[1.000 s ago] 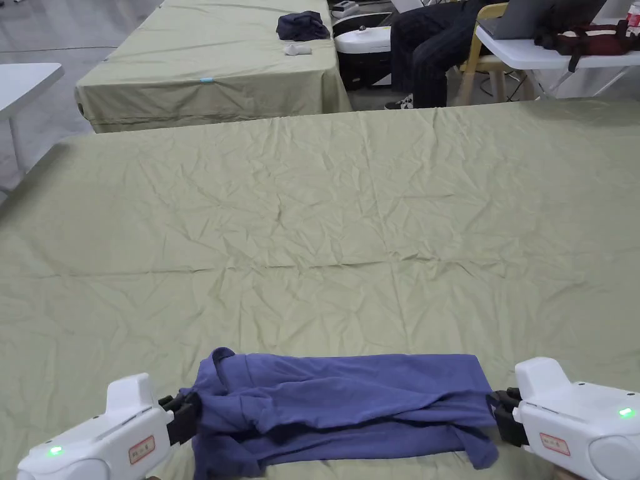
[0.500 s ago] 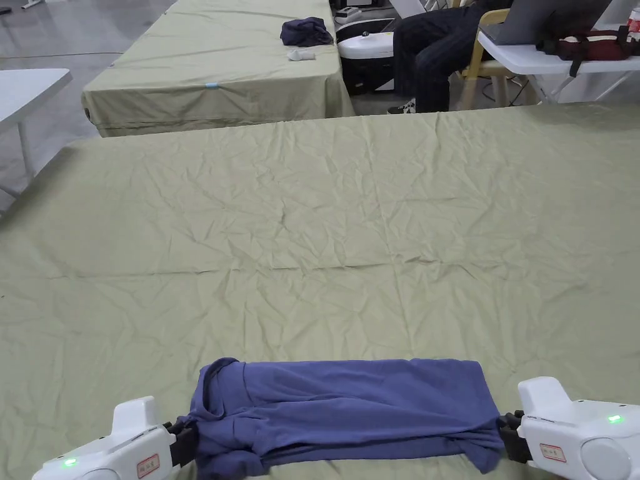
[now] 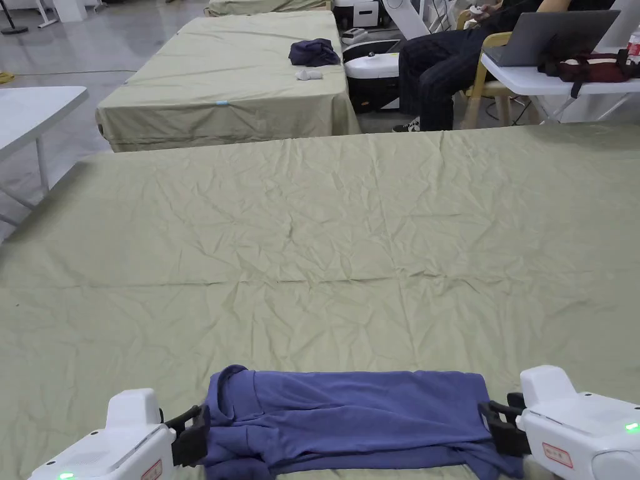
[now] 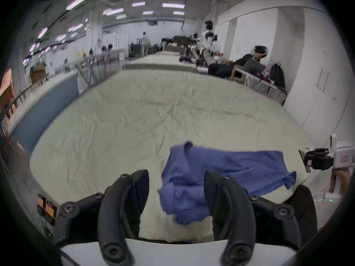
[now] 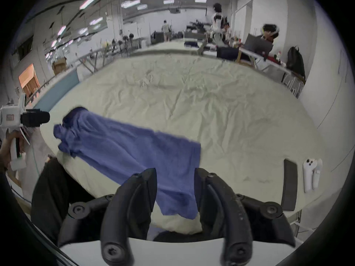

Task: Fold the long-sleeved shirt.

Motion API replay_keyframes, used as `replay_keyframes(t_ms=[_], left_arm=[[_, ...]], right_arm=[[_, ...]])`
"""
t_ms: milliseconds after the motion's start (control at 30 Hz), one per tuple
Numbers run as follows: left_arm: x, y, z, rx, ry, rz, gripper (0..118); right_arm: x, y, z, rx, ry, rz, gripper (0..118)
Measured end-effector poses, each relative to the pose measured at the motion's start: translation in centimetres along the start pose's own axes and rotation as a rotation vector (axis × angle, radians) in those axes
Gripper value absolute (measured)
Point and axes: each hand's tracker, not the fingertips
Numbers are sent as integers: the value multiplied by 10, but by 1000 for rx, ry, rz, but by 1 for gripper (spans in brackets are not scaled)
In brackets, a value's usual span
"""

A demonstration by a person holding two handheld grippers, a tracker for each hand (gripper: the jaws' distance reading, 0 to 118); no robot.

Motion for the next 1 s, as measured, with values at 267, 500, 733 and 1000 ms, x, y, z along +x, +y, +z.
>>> replay_keyframes(t_ms=[267, 500, 733, 1000], left_arm=[[50, 51, 41, 185, -26, -33, 39], [63, 61, 66, 244, -116, -42, 1], [38, 65, 63, 86, -289, 7, 0], [-38, 57, 18, -225, -562, 127, 0]], right_arm=[[-41, 56, 53, 283, 6, -99, 35], [-58, 67, 76, 365, 50, -55, 1], [-59, 68, 71, 325, 49, -27, 1], [-70, 69, 52, 265, 87, -10, 1]])
